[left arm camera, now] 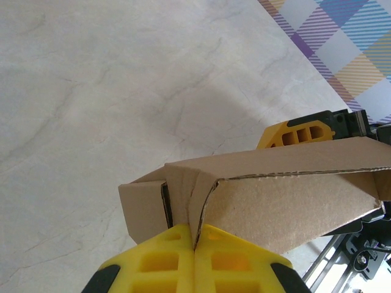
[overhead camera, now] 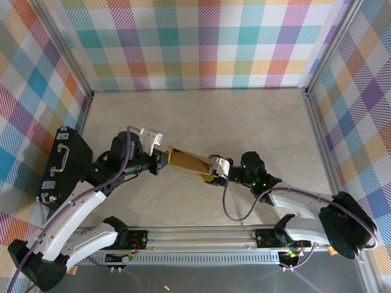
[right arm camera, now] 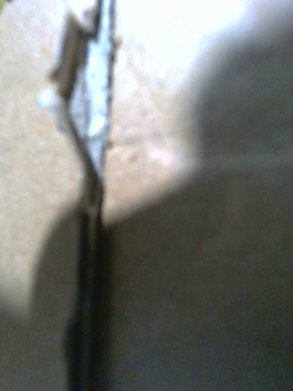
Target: Fold the paper box
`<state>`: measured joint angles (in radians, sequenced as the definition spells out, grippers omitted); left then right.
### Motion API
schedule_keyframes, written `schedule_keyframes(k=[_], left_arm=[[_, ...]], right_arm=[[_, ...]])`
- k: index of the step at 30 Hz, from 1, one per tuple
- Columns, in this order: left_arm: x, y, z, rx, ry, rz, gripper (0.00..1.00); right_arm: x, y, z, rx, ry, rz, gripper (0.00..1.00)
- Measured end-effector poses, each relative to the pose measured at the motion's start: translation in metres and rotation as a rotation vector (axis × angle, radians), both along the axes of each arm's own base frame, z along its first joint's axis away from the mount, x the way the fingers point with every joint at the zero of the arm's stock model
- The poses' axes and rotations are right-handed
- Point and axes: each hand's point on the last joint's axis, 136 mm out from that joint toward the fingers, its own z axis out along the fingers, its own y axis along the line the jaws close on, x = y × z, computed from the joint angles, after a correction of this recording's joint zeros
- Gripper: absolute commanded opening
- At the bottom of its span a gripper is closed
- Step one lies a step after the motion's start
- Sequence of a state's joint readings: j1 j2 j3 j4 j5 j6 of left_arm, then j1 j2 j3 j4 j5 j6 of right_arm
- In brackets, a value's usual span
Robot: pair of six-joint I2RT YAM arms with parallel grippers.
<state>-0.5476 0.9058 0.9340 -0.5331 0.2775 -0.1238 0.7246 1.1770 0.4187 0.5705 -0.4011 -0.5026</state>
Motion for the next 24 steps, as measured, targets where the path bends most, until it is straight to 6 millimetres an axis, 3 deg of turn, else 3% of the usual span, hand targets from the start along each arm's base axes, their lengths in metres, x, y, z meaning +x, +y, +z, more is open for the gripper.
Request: schedule_keyframes(k=[16, 24], left_arm=[[-0.002, 0.002, -0.009, -0.007, 0.033, 0.023, 0.0], [-0.003, 0.003, -0.031, 0.007, 0.066, 0.029, 0.0]], right_arm=[[-0.001, 0.0, -0.005, -0.01, 0.018, 0.007, 0.55], [-0.003, -0.002, -0.019, -0.036, 0.073, 0.01, 0.55]])
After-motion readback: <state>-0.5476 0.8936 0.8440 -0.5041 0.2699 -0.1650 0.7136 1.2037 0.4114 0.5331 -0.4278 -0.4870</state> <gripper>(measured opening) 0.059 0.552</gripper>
